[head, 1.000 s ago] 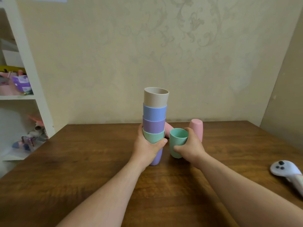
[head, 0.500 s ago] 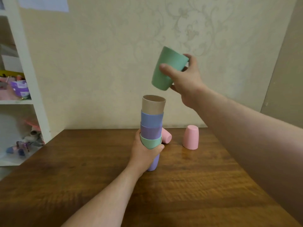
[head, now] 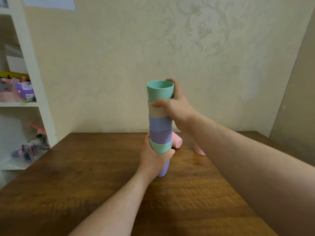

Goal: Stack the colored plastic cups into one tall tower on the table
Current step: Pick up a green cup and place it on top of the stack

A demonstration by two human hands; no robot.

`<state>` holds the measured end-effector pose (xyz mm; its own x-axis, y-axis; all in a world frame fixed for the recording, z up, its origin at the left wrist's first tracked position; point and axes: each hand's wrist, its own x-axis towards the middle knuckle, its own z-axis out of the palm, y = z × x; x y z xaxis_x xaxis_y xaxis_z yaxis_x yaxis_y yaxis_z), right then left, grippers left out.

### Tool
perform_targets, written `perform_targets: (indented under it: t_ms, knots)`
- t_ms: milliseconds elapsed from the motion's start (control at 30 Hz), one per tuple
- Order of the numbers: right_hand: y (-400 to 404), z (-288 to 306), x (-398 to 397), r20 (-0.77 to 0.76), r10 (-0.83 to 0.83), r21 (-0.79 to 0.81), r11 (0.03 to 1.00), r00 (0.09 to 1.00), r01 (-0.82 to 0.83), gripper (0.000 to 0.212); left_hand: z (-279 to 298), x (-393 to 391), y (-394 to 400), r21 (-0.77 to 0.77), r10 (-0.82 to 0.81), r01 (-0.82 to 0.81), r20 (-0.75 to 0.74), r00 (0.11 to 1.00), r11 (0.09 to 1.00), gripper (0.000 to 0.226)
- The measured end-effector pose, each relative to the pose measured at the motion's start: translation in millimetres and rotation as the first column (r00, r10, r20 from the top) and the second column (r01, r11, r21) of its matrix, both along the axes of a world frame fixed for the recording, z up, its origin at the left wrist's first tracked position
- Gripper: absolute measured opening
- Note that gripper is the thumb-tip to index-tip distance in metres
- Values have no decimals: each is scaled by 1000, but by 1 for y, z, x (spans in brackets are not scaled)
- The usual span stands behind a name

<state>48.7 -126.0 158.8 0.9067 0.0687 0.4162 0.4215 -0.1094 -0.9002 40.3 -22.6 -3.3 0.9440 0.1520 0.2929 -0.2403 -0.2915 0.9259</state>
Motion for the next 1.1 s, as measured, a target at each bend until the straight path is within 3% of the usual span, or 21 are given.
perform_targets:
  t_ms: [433,600,800,900,1100]
  knots:
    - [-7,-6,1,2,-1,72,997,1000,0,88,1,0,-3,1,35,-35,-34,999,999,98]
    - [-7,-10,3,4,20,64,998,1000,-20,93,4,-1,-5,29,58,-57,-28,998,998,91]
    - [-15,-19,8,18,35,73,997,999,-36,72,3,-1,-6,-6,45,-45,-27,999,999,96]
    - [-15,-30,10,-4,46,90,995,999,-46,73,2,1,-7,-23,55,-56,-37,998,998,97]
    - [-16,-56,14,-28,72,51,996,997,-70,61,6,-1,-7,-86,33,-37,-45,998,996,77]
